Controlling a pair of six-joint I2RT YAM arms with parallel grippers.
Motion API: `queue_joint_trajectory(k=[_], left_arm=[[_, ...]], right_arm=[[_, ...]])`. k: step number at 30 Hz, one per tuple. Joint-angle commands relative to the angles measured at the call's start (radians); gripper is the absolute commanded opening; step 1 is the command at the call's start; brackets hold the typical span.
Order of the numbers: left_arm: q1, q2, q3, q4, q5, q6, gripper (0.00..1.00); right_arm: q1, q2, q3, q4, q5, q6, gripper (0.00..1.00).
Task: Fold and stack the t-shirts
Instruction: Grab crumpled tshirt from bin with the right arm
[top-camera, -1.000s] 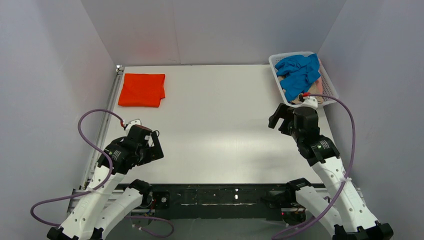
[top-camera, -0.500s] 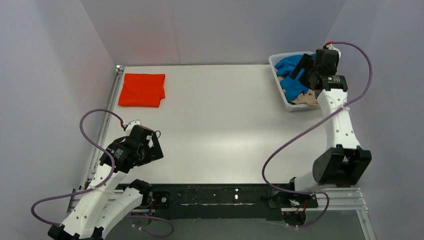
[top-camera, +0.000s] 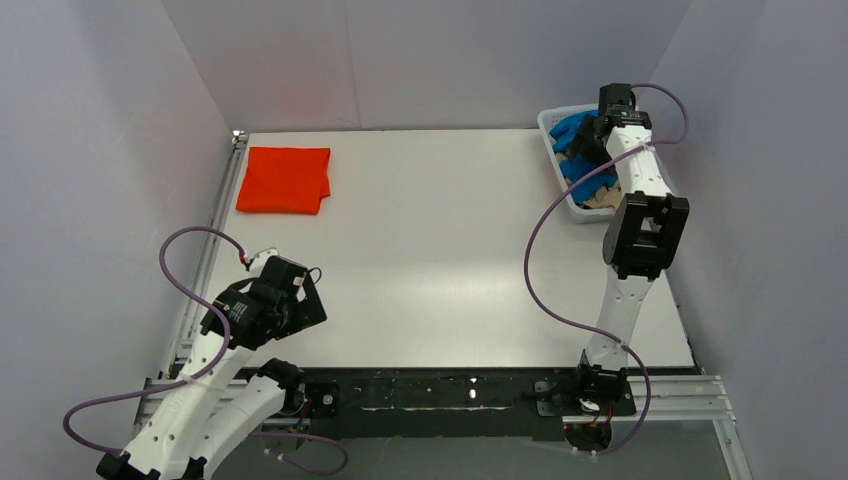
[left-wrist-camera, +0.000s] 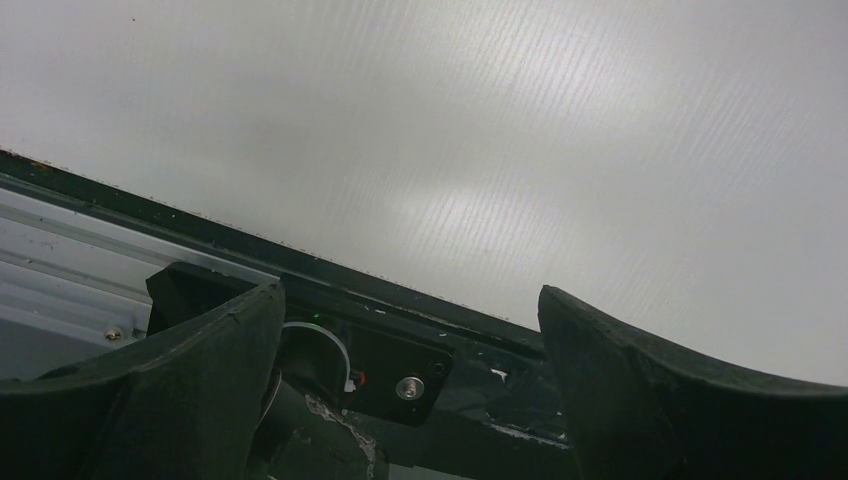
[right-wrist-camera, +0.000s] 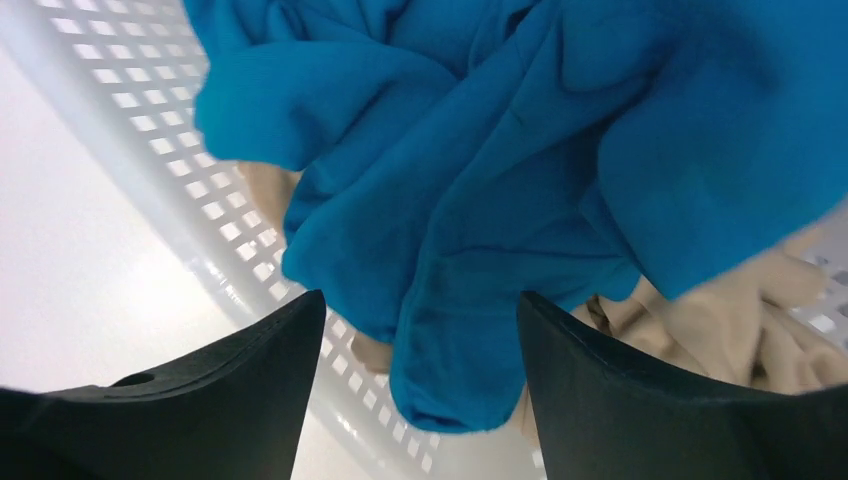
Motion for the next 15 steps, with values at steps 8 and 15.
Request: queue_joint_trajectory(k=[8, 15], left_arm=[[0.000, 0.004, -0.039, -0.085, 0.026, -0.019, 1.00], [0.000, 0.005, -0.034, -0.094, 0.029, -0.010, 1.00]], right_arm=[[-0.001, 0.126, 0.107, 0.060, -0.035, 0.033, 0.36], [-0.001, 0.044, 0.094, 0.071, -0.047, 0.029, 0.01]])
